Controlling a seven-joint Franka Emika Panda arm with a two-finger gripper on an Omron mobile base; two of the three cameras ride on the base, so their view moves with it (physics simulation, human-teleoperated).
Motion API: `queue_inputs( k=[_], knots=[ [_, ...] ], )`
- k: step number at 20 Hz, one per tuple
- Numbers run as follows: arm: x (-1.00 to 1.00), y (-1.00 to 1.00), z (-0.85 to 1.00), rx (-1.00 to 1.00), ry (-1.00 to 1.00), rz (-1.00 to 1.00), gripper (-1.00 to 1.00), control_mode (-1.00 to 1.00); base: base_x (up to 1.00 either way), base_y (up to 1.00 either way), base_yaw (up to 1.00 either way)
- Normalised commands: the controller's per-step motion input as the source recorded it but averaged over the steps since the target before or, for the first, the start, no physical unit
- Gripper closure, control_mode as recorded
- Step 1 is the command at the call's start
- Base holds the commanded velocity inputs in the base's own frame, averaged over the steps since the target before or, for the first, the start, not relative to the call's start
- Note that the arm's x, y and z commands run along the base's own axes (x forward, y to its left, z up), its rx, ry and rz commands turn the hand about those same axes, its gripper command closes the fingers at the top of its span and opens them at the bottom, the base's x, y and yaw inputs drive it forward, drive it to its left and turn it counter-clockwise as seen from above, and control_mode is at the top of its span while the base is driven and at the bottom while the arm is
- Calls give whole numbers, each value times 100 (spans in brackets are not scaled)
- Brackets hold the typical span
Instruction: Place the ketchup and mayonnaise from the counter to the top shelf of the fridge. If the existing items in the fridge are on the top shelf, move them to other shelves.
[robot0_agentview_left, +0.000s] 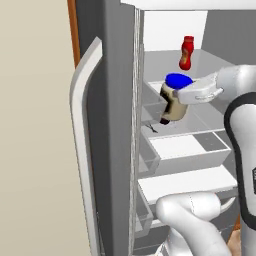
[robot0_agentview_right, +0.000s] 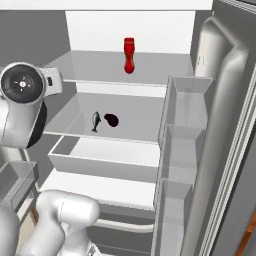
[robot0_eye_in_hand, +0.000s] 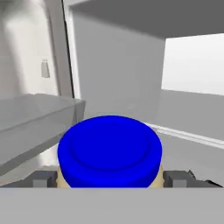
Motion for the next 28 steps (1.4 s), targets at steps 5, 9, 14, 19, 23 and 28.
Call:
queue_inputs(
  k=[5,9,14,19,23,28],
  knots=[
    [63,-38,51,6,0,-33,100,-100,0,0,0],
    [67,-5,18,0,-1,-23,100,-100,0,0,0],
    [82,3,1,-1,2,-8,100,-100,0,0,0],
    [68,0,1,0,0,-1,100,-100,0,0,0],
    [82,0,0,0,0,0,100,-100,0,0,0],
    [86,0,-2,-2,2,0,100,-100,0,0,0]
  ],
)
